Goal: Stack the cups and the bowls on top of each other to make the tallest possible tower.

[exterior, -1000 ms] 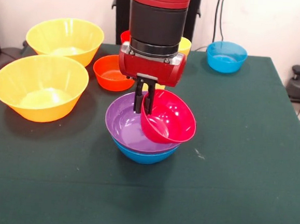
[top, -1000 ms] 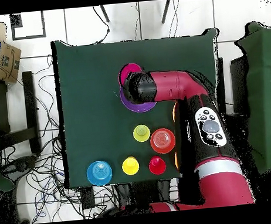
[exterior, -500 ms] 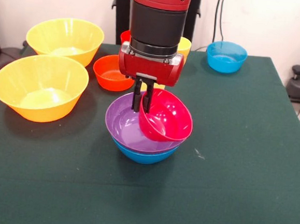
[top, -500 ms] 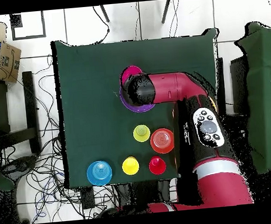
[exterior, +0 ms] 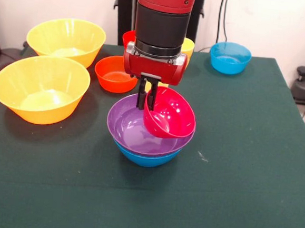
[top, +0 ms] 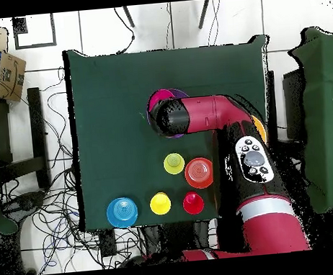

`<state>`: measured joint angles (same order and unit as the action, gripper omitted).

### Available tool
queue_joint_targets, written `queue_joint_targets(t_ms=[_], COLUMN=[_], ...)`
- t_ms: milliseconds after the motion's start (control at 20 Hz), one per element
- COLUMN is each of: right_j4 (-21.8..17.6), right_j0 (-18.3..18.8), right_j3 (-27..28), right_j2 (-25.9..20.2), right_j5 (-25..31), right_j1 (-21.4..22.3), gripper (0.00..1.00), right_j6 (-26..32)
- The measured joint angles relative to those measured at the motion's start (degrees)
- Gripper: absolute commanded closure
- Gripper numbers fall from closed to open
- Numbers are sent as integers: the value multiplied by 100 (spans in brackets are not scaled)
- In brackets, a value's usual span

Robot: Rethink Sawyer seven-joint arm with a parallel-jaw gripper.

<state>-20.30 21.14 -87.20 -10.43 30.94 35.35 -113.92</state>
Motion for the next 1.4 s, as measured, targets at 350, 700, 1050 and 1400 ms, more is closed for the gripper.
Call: queue_joint_targets(t_ms=[350, 700, 1050, 1400], right_j4=[0, -128, -173, -173], right_j0=[1, 1, 1, 30], right_j3=[-149, -214, -240, -267], right_j2=[2, 6, 6, 5], right_j5=[-1, -1, -75, -236], right_j1=[3, 3, 3, 3], gripper=[100, 100, 100, 100], right_j6=[0, 0, 0, 0])
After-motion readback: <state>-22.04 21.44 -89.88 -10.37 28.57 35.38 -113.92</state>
